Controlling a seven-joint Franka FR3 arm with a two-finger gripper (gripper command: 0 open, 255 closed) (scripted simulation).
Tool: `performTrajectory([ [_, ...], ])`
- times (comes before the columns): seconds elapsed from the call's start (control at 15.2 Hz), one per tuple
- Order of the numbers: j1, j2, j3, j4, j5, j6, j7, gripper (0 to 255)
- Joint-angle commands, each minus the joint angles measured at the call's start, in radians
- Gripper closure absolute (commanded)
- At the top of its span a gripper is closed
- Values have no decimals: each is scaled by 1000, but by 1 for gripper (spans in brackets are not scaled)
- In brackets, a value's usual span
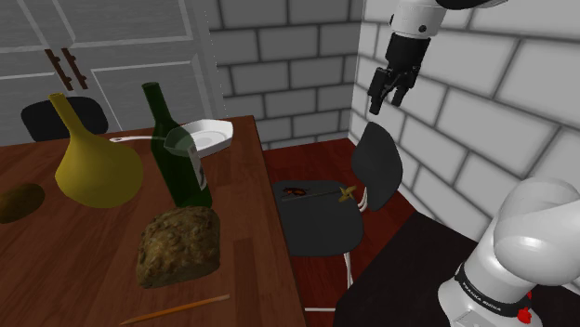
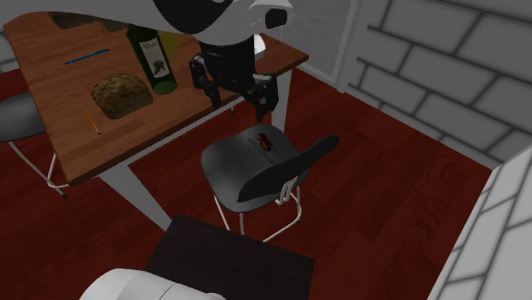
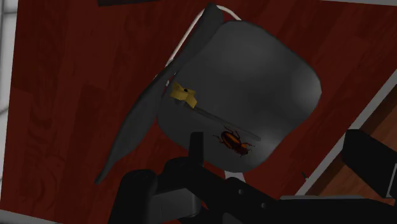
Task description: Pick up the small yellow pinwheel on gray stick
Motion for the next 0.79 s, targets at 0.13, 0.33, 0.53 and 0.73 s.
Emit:
performTrajectory([
  [0.13,14,41,-20,-27,-14,51,-62,0],
  [0.33,35,112,-49,-58,-32,127,-153,0],
  [0.53,55,192,-76,-79,-49,203,-242,0],
  [0.73,74,282,-100,-88,-61,279,-330,0],
])
